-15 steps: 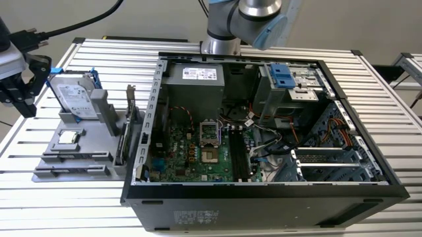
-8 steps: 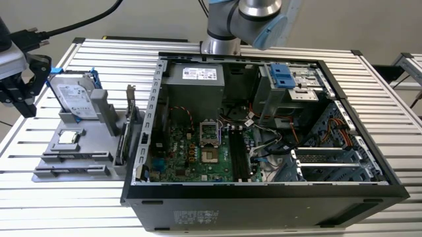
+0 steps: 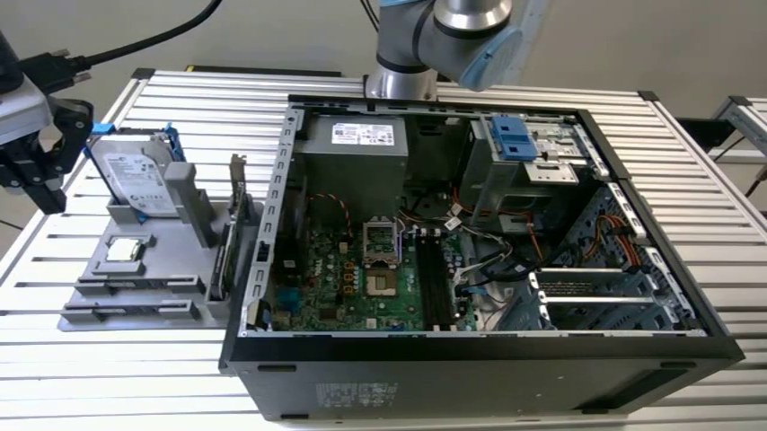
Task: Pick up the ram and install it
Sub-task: 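Pick up the ram and move it above insertion slot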
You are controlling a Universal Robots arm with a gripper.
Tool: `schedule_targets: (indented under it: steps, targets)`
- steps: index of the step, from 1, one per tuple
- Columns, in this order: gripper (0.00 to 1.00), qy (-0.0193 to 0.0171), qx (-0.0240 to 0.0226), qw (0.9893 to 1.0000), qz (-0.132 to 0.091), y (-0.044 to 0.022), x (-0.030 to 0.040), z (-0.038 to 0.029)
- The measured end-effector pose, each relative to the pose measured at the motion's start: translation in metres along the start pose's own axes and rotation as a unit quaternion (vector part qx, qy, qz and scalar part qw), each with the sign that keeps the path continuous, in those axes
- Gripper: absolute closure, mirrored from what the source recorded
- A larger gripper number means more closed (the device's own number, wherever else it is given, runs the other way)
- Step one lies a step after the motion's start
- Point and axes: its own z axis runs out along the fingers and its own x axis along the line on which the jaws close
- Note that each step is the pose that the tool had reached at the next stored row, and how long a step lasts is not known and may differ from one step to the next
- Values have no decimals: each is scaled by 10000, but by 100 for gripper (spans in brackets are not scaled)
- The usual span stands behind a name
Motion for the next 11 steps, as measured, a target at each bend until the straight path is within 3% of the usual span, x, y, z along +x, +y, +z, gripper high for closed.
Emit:
schedule_targets:
  steps: [11]
  targets:
    - [100,-1,1,9999,-106,0,0,0]
